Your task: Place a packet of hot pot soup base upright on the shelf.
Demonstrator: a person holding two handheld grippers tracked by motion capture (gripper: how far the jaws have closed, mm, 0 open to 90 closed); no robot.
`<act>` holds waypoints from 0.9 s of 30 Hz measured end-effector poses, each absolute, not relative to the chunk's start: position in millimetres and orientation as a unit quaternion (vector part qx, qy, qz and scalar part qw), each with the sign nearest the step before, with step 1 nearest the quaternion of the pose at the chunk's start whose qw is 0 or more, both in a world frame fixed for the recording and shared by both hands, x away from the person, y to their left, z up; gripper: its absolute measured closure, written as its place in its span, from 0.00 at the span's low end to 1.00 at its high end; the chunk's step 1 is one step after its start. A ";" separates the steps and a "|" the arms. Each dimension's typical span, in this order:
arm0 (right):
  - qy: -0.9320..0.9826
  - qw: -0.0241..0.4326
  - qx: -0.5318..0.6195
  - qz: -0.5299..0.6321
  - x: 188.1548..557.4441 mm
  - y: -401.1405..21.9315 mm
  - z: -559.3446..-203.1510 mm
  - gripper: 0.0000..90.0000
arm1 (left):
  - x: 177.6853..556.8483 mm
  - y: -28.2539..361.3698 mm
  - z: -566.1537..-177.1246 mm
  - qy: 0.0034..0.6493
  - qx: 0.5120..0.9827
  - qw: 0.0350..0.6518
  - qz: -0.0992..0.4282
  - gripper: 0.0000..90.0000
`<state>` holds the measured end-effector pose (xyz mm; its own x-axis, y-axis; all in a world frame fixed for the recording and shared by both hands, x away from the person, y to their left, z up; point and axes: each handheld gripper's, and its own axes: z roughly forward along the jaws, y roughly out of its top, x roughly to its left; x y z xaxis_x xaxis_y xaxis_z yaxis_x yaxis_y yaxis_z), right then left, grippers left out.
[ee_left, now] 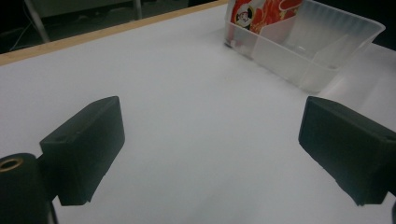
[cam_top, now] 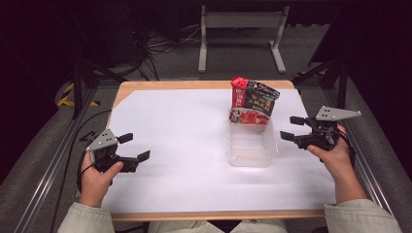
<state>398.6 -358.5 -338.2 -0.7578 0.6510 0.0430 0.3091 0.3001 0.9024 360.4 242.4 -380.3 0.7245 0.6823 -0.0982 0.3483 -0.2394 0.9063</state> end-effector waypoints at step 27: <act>0.789 0.158 0.324 0.498 388.4 -372.5 -411.5 0.22 | 371.0 246.3 -414.9 0.344 0.757 0.541 0.124 0.04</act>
<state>388.4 -372.5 -411.5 -0.7397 0.6689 0.0733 0.3537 0.2938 0.8880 371.0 246.3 -414.9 0.7318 0.6560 -0.1847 0.3871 -0.1770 0.9049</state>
